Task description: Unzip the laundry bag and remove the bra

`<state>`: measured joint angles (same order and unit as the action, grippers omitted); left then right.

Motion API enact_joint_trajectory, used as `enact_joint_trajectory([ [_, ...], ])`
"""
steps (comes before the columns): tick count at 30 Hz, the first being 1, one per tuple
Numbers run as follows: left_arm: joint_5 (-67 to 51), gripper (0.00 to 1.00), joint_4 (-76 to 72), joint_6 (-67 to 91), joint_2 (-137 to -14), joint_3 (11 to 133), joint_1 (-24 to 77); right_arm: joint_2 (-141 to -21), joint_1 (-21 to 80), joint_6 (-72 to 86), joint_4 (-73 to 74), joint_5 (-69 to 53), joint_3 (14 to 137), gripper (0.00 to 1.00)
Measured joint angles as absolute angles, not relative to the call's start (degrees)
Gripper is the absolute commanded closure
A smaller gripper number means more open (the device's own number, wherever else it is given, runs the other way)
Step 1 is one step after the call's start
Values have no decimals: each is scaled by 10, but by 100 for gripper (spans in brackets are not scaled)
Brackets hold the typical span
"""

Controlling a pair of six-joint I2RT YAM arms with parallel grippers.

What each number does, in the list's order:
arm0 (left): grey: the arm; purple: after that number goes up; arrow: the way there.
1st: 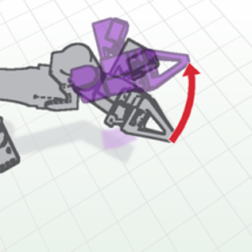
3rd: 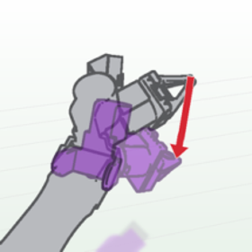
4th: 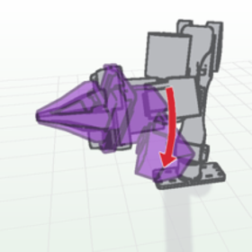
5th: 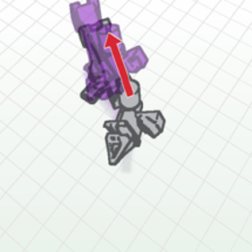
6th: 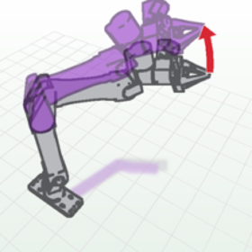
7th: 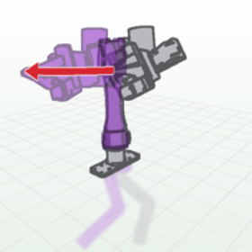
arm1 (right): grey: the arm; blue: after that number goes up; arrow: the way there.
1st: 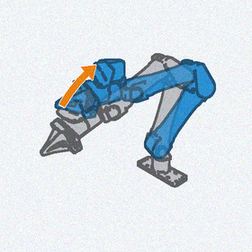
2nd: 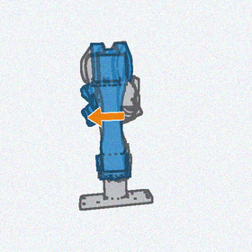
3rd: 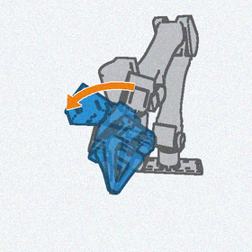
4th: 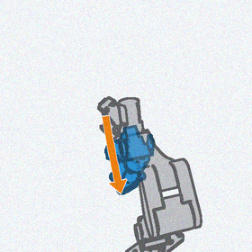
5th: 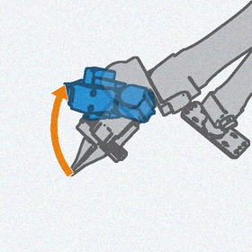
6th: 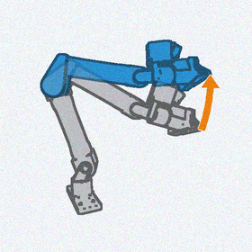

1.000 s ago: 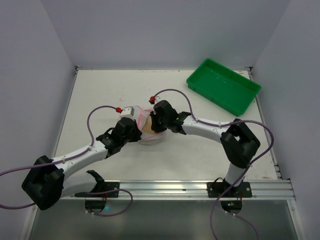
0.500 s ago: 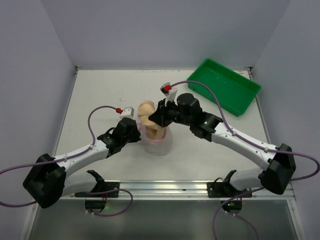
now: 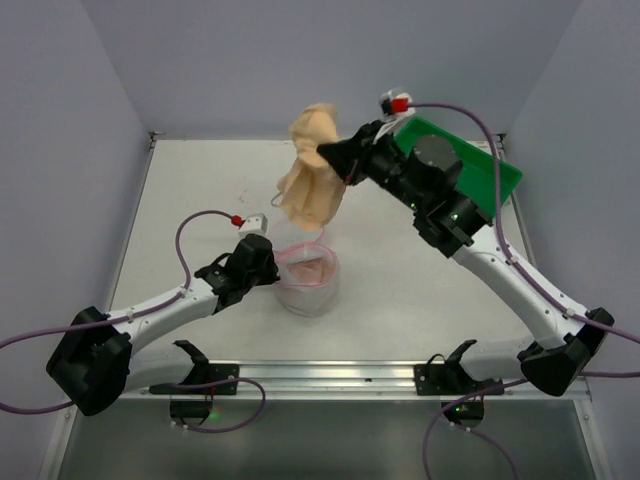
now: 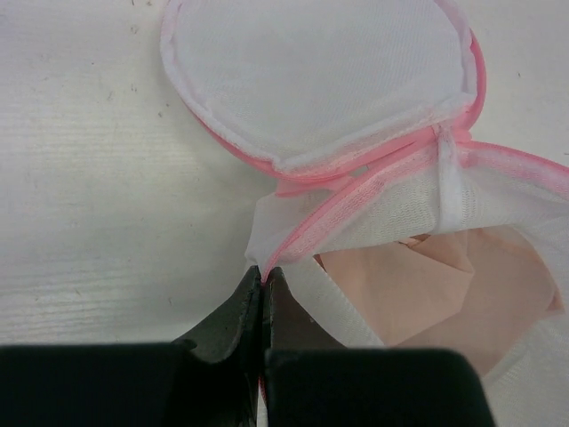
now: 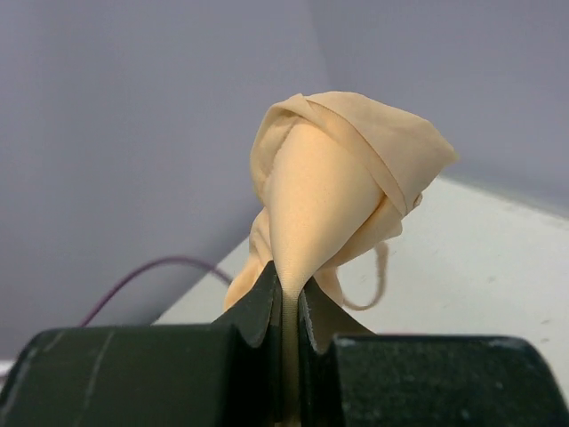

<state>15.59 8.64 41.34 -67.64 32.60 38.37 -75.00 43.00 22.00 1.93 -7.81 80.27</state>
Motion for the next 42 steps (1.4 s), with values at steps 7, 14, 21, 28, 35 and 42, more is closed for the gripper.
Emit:
enact_joint_trajectory([
  [7,159,100,103,413,-676,334,371,-794,260,212,15,5,892,100],
  [14,158,100,112,412,-676,337,364,-938,151,215,17,53,941,100],
  [21,150,100,117,412,-676,337,364,-1104,66,241,33,60,1011,100],
  [28,147,100,119,413,-674,337,364,-1191,10,260,55,46,1033,100],
  [35,145,100,121,413,-673,337,364,-1239,0,240,101,68,1071,94],
  [42,144,100,121,413,-672,337,364,-1291,2,213,174,69,1144,36],
])
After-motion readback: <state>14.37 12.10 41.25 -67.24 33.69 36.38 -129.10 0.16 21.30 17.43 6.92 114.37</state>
